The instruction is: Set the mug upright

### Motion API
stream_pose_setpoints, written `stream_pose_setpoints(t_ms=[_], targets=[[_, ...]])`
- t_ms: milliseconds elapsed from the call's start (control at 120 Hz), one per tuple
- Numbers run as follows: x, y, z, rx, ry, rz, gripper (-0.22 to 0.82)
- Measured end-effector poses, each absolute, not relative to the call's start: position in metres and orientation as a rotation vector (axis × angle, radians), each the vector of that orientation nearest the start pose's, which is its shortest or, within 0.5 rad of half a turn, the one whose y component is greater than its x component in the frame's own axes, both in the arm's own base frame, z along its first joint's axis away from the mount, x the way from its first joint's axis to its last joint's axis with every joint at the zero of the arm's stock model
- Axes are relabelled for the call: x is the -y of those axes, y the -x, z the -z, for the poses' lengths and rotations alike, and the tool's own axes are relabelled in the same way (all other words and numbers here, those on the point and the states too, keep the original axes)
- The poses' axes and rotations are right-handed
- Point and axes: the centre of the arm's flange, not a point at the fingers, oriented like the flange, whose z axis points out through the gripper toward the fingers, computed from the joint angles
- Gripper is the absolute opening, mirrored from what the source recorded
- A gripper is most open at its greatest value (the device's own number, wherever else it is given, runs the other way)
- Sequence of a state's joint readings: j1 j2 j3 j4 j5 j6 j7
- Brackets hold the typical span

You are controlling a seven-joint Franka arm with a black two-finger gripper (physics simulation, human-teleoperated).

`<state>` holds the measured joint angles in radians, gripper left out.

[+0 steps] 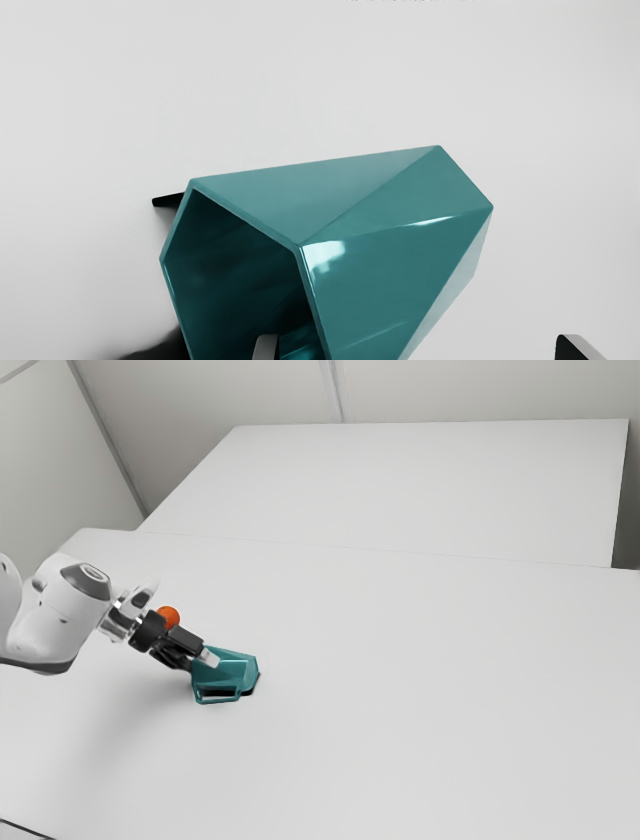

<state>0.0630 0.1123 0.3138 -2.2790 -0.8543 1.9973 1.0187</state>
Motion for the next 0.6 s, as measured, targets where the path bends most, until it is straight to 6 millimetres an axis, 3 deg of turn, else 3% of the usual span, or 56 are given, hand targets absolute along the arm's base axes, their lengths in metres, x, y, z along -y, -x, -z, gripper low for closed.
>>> stream_pose_setpoints(t_ms=[600], targets=[[-0.139, -0.472, -0.277, 0.094, -2.276, -0.198, 0.60]])
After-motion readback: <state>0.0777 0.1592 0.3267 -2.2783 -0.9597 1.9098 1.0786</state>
